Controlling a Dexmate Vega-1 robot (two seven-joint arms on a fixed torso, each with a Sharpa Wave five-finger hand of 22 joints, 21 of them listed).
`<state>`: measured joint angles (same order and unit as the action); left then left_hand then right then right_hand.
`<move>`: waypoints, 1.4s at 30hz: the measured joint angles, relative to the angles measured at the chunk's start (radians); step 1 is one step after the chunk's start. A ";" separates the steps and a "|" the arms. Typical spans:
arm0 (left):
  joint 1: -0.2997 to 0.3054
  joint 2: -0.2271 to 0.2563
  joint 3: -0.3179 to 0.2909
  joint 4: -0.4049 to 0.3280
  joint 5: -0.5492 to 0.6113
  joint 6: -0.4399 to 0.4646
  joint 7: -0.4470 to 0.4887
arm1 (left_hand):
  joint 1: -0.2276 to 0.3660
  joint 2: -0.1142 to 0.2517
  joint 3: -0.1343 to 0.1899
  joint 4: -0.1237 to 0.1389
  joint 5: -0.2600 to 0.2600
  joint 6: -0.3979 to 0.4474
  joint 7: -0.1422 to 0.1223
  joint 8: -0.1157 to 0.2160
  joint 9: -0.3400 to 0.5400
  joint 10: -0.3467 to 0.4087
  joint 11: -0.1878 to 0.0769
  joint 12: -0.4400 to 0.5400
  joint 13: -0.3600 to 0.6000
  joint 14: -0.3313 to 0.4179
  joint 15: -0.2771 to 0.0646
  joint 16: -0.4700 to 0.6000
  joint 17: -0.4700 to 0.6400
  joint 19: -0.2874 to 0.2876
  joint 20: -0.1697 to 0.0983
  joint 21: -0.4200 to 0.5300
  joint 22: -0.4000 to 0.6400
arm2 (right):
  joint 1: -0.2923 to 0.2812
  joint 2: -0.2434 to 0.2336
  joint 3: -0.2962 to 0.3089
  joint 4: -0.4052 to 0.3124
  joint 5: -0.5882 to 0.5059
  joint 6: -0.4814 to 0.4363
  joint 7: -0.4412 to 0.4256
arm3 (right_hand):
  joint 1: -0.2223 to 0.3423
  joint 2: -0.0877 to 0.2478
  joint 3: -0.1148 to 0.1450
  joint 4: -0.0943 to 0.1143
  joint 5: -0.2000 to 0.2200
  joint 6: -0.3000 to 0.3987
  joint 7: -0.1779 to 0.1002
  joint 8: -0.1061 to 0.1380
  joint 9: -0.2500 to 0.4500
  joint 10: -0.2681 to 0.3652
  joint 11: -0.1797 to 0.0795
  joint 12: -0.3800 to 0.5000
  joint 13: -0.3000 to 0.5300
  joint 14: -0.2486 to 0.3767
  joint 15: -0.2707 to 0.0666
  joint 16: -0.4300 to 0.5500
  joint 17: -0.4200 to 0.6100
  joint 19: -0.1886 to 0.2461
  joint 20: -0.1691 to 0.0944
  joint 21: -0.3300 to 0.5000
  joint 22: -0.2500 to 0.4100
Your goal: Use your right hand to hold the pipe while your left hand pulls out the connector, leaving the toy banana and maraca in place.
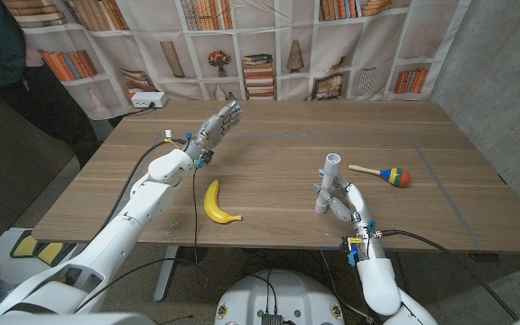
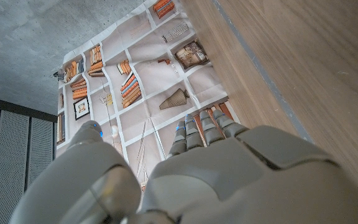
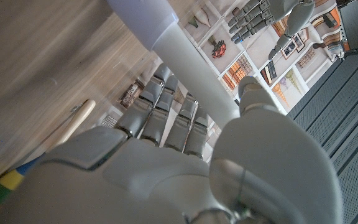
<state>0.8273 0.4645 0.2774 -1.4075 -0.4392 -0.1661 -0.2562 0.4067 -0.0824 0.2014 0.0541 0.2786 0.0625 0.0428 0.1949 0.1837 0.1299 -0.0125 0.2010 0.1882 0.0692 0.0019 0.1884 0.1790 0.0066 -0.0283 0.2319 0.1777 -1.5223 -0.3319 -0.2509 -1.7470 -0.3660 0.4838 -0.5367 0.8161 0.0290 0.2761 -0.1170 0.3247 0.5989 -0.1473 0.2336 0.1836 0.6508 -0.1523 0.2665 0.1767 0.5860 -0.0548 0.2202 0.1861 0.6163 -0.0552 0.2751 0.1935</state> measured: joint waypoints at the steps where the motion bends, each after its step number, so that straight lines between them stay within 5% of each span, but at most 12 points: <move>1: 0.000 -0.001 0.000 0.000 0.000 0.000 0.000 | 0.000 0.000 0.000 0.000 0.000 0.000 0.000 0.000 0.000 0.000 0.000 0.000 0.000 0.000 0.000 0.000 0.000 0.000 0.000 0.000 0.002 | 0.000 0.000 0.000 0.000 -0.001 0.000 -0.001 | 0.003 0.003 0.000 0.000 -0.005 0.011 -0.001 0.000 0.000 0.000 0.000 -0.001 0.000 0.007 0.000 0.000 0.000 0.005 -0.001 0.000 0.002; 7: -0.002 -0.002 0.001 0.001 -0.001 0.002 0.000 | 0.000 0.000 -0.001 0.001 0.000 0.000 0.000 0.000 0.000 0.000 0.000 0.000 0.000 0.000 0.000 0.000 0.000 0.000 0.000 0.000 0.002 | -0.002 -0.005 -0.006 -0.002 -0.008 -0.001 -0.009 | 0.028 0.031 0.003 -0.003 -0.040 0.070 -0.011 0.000 0.000 0.029 -0.004 -0.009 0.000 0.042 -0.003 -0.006 0.000 0.035 -0.005 0.012 0.005; 12: -0.002 -0.002 0.001 0.001 -0.001 0.005 0.002 | -0.008 0.008 -0.005 0.005 0.000 0.000 0.000 0.000 0.000 0.000 0.000 0.000 0.000 0.000 0.000 0.000 0.000 0.000 0.000 -0.002 0.002 | -0.002 -0.009 -0.008 -0.002 -0.010 -0.002 -0.011 | 0.040 0.099 0.021 0.010 -0.074 0.107 -0.011 -0.008 0.000 0.052 -0.016 -0.019 0.000 0.075 -0.011 -0.006 0.003 0.044 -0.006 0.014 0.013; 19: -0.002 -0.002 0.001 -0.006 -0.001 0.010 0.004 | -0.009 0.009 -0.008 0.008 0.000 0.004 -0.004 0.000 0.000 0.000 0.000 0.000 0.000 0.000 0.000 0.000 0.000 0.000 0.000 -0.008 0.002 | 0.001 -0.016 -0.011 -0.002 -0.009 -0.002 -0.011 | 0.040 0.164 0.090 0.076 -0.104 0.150 -0.005 -0.015 0.005 0.080 -0.013 -0.035 0.000 0.096 -0.011 -0.010 0.015 0.044 -0.006 0.033 0.032; 29: 0.003 0.003 0.000 -0.019 0.000 0.016 0.011 | -0.021 0.021 -0.011 0.011 0.000 0.007 0.000 0.000 0.000 0.004 -0.004 0.000 0.000 0.000 0.000 0.000 0.000 0.000 0.000 -0.008 0.002 | 0.003 -0.027 -0.010 -0.003 0.007 0.001 0.006 | 0.042 0.166 0.103 0.069 -0.127 0.221 -0.004 -0.015 0.014 0.174 0.012 -0.030 0.003 0.194 -0.029 0.014 0.021 0.093 -0.012 0.080 0.047; 42: 0.008 0.004 -0.004 -0.023 0.000 0.017 0.016 | -0.021 0.021 -0.014 0.014 0.000 0.007 0.000 0.000 0.000 0.004 -0.004 0.000 0.000 0.000 0.000 0.000 0.000 0.000 0.000 -0.008 0.002 | -0.007 -0.044 0.005 -0.051 0.014 -0.051 0.041 | 0.042 0.166 0.097 0.075 -0.135 0.219 0.005 -0.015 0.029 0.211 0.025 -0.028 0.003 0.252 -0.049 0.022 0.021 0.132 -0.022 0.110 0.056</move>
<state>0.8357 0.4683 0.2734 -1.4303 -0.4387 -0.1493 -0.2404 0.3857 -0.0614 0.1876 0.0679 0.2786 0.0699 0.0428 0.1949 0.1837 0.1336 -0.0160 0.2010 0.1882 0.0693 0.0019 0.1884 0.1790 0.0067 -0.0283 0.2241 0.1793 -1.5290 -0.3762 -0.2454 -1.7984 -0.3521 0.4328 -0.4952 0.8583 0.1949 0.3728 -0.0422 0.1896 0.8179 -0.1423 0.2189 0.2130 0.8615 -0.1273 0.2385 0.1795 0.8384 -0.1038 0.2417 0.2071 0.7482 -0.0770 0.3855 0.2490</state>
